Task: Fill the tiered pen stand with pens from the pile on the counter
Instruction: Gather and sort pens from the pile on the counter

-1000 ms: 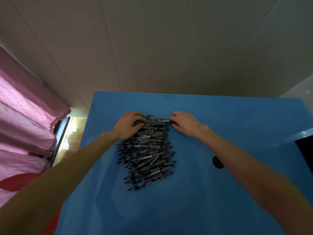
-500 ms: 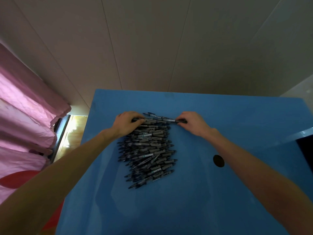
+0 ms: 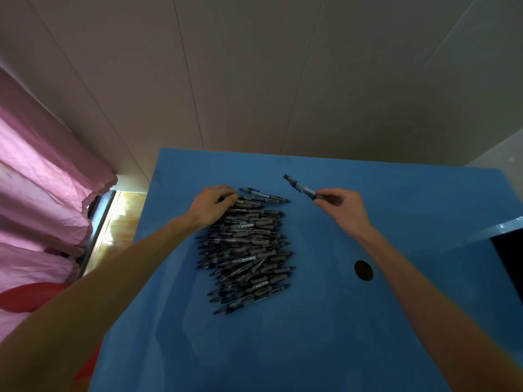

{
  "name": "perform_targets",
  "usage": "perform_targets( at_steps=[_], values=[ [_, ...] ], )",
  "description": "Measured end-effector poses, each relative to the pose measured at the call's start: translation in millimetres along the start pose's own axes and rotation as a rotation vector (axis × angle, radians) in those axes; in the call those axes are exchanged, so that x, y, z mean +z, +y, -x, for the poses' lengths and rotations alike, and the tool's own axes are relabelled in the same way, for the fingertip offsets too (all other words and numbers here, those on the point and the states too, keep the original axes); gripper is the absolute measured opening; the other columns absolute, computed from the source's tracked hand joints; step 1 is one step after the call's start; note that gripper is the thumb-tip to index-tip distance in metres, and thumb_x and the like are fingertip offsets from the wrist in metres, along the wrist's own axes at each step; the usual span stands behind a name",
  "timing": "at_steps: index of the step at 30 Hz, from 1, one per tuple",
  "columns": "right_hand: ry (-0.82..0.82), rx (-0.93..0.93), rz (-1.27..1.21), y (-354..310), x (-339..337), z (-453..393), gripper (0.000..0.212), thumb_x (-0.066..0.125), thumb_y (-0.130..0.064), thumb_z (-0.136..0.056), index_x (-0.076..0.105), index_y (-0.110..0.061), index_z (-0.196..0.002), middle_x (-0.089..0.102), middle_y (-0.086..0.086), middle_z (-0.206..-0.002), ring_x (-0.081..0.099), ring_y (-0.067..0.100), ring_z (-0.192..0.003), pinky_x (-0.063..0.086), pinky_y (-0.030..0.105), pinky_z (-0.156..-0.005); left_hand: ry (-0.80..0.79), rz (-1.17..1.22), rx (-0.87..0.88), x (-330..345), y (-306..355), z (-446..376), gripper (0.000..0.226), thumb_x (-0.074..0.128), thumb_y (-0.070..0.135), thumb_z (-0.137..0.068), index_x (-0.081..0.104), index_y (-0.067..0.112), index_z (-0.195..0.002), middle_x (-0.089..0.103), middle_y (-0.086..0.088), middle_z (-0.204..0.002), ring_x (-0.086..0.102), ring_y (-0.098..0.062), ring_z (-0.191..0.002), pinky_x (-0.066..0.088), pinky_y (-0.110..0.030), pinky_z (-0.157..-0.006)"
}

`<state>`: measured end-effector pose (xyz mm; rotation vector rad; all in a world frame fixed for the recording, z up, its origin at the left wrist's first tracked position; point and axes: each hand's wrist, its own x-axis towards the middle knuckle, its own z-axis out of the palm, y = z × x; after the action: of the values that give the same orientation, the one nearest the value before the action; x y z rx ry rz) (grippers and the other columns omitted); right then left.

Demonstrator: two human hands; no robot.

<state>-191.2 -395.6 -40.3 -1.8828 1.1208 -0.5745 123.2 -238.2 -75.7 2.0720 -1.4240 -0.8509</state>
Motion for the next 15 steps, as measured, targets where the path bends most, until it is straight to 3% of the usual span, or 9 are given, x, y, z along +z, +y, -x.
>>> perform_targets(
  at_steps=[5, 11, 15],
  values=[
    [-0.186, -0.196, 0.102, -52.2, 57.5, -15.2, 0.017, 0.079, -0.015, -0.087, 0.079, -0.016, -0.104, 0.071, -0.014, -0.091, 0.065, -0.001, -0.086, 0.054, 0.024, -0.086, 0.047, 0.237, -0.165, -1.9, 5.9, 4.6, 0.051, 0.037, 0.048, -0.108, 0.055, 0.015, -0.143, 0.055, 0.001, -0.145, 0.048, -0.017, -0.133, 0.035, -0.036, -0.114],
    [-0.382, -0.379, 0.467, -61.8, 106.5, -22.0, 0.023, 0.072, -0.026, -0.094, 0.076, -0.022, -0.116, 0.073, -0.005, -0.110, 0.061, 0.014, -0.102, 0.054, 0.037, -0.089, 0.175, 0.481, -0.248, -14.0, -1.8, 14.7, 0.063, 0.023, 0.058, -0.106, 0.062, 0.018, -0.136, 0.050, -0.002, -0.150, 0.044, -0.020, -0.139, 0.028, -0.040, -0.116],
    [-0.453, -0.406, 0.506, -55.7, 109.7, -24.7, 0.028, 0.065, -0.043, -0.097, 0.076, -0.026, -0.115, 0.065, -0.005, -0.112, 0.055, 0.015, -0.105, 0.049, 0.037, -0.089, 0.152, 0.402, -0.194, -7.2, -7.6, 26.9, 0.051, 0.034, 0.053, -0.107, 0.066, 0.017, -0.122, 0.059, -0.001, -0.130, 0.051, -0.018, -0.121, 0.036, -0.037, -0.108]
  ],
)
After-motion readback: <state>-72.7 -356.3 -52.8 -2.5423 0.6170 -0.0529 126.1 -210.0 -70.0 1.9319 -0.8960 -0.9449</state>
